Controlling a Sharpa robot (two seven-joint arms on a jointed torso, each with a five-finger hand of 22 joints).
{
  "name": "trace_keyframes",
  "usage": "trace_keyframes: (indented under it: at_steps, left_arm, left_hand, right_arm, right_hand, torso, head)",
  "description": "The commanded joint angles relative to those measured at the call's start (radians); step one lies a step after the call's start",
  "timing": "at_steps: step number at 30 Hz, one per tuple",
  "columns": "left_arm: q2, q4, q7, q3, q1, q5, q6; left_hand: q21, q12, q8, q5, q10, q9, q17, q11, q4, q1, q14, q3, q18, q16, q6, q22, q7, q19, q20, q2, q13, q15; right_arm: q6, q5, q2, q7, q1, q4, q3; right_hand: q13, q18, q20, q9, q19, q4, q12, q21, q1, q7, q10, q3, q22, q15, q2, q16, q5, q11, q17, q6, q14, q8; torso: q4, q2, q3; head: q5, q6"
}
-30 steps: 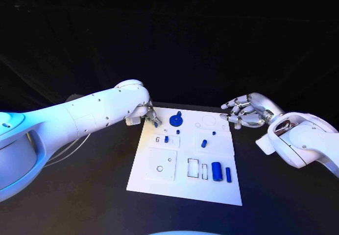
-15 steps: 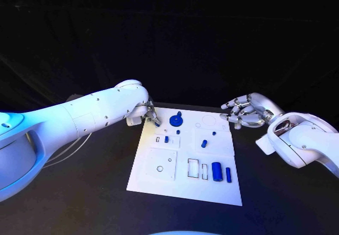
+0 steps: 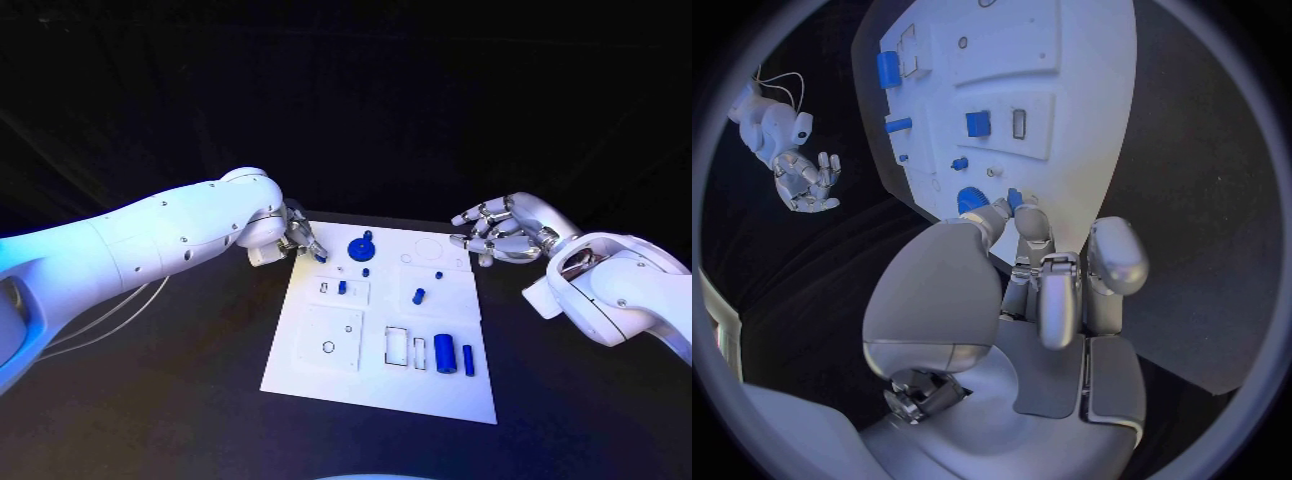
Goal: Assemble the parts on the task board
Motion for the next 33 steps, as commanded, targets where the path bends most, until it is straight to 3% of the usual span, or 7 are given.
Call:
trace_keyframes:
  at_steps: [1, 4, 6, 11, 22, 33]
  left_arm:
    - [-0.017, 0.039, 0.02, 0.001, 0.001, 0.071, -0.057]
    - [-0.045, 0.088, 0.025, 0.001, 0.0, 0.077, -0.08]
    - [-0.061, 0.115, 0.028, 0.001, -0.003, 0.072, -0.095]
    - [-0.094, 0.174, 0.043, 0.001, -0.024, -0.003, -0.135]
    - [-0.115, 0.226, 0.059, 0.0, -0.079, -0.133, -0.177]
    - [-0.123, 0.242, 0.043, 0.0, -0.092, -0.171, -0.154]
  left_hand:
    - [0.007, -0.001, 0.004, 0.003, 0.01, 0.001, 0.237, -0.001, -0.01, -0.009, 0.096, 0.016, 0.007, 0.003, 0.017, 0.002, -0.009, 0.006, 0.005, -0.002, 0.0, -0.002]
    - [0.012, 0.005, 0.009, 0.003, 0.019, 0.003, 0.238, -0.004, -0.016, -0.017, 0.096, 0.029, 0.005, 0.003, 0.021, 0.012, -0.012, 0.012, 0.004, -0.01, 0.005, -0.004]
    - [0.016, 0.008, 0.012, 0.003, 0.023, 0.003, 0.238, -0.005, -0.018, -0.022, 0.096, 0.035, 0.004, 0.003, 0.024, 0.019, -0.013, 0.016, 0.004, -0.014, 0.008, -0.005]
    - [0.026, 0.022, 0.022, 0.003, 0.039, 0.006, 0.239, -0.009, -0.019, -0.048, 0.096, 0.048, 0.001, 0.004, 0.034, 0.036, -0.018, 0.026, 0.001, -0.033, 0.02, -0.009]
    - [0.035, 0.035, 0.031, 0.003, 0.054, 0.008, 0.24, -0.015, -0.026, -0.066, 0.097, 0.069, -0.002, 0.005, 0.042, 0.051, -0.025, 0.035, -0.003, -0.051, 0.033, -0.014]
    - [0.042, 0.048, 0.036, 0.003, 0.067, 0.009, 0.24, -0.018, -0.029, -0.079, 0.097, 0.088, -0.004, 0.005, 0.048, 0.063, -0.028, 0.042, -0.006, -0.061, 0.047, -0.017]
  right_arm:
    - [0.011, 0.003, 0.001, 0.007, -0.001, -0.001, 0.0]
    - [0.011, 0.004, 0.002, 0.007, -0.002, -0.002, -0.001]
    - [0.012, 0.004, 0.002, 0.007, -0.003, -0.002, -0.001]
    - [0.012, 0.005, 0.002, 0.007, -0.003, -0.003, -0.001]
    - [0.012, 0.006, 0.002, 0.008, -0.005, -0.004, -0.001]
    - [0.012, 0.006, 0.001, 0.007, -0.005, -0.004, -0.002]
  right_hand:
    - [-0.001, 0.005, 0.003, -0.001, 0.007, 0.002, -0.004, -0.006, -0.009, 0.003, -0.006, 0.004, -0.001, 0.001, 0.003, -0.005, 0.006, -0.002, 0.001, -0.001, 0.007, 0.007]
    - [-0.001, 0.005, 0.003, -0.001, 0.007, 0.002, -0.004, -0.006, -0.009, 0.003, -0.006, 0.004, -0.001, 0.001, 0.003, -0.005, 0.006, -0.002, 0.001, -0.001, 0.007, 0.007]
    - [-0.001, 0.005, 0.003, -0.001, 0.007, 0.002, -0.004, -0.006, -0.009, 0.003, -0.006, 0.004, -0.001, 0.001, 0.003, -0.005, 0.006, -0.002, 0.001, -0.001, 0.007, 0.007]
    - [-0.001, 0.005, 0.003, -0.001, 0.007, 0.002, -0.004, -0.006, -0.009, 0.003, -0.006, 0.004, -0.001, 0.001, 0.003, -0.005, 0.006, -0.002, 0.001, -0.001, 0.007, 0.007]
    - [-0.002, 0.005, 0.003, -0.001, 0.008, 0.003, -0.004, -0.007, -0.011, 0.002, -0.005, 0.003, -0.001, 0.001, 0.003, -0.006, 0.006, -0.002, 0.002, -0.001, 0.008, 0.007]
    - [-0.002, 0.005, 0.003, -0.001, 0.008, 0.003, -0.004, -0.007, -0.011, 0.002, -0.005, 0.003, -0.001, 0.001, 0.003, -0.006, 0.006, -0.002, 0.002, -0.001, 0.008, 0.007]
  torso:
    - [0.0036, -0.002, 0.0033]
    - [0.0052, -0.003, 0.0042]
    - [0.0045, -0.003, 0.0028]
    - [0.0063, -0.003, 0.0028]
    - [0.0041, -0.002, 0.0018]
    - [0.003, -0.001, 0.0023]
  head:
    - [-0.001, -0.002]
    - [-0.002, -0.003]
    - [-0.002, -0.003]
    - [-0.001, -0.006]
    - [0.004, -0.009]
    - [0.004, -0.016]
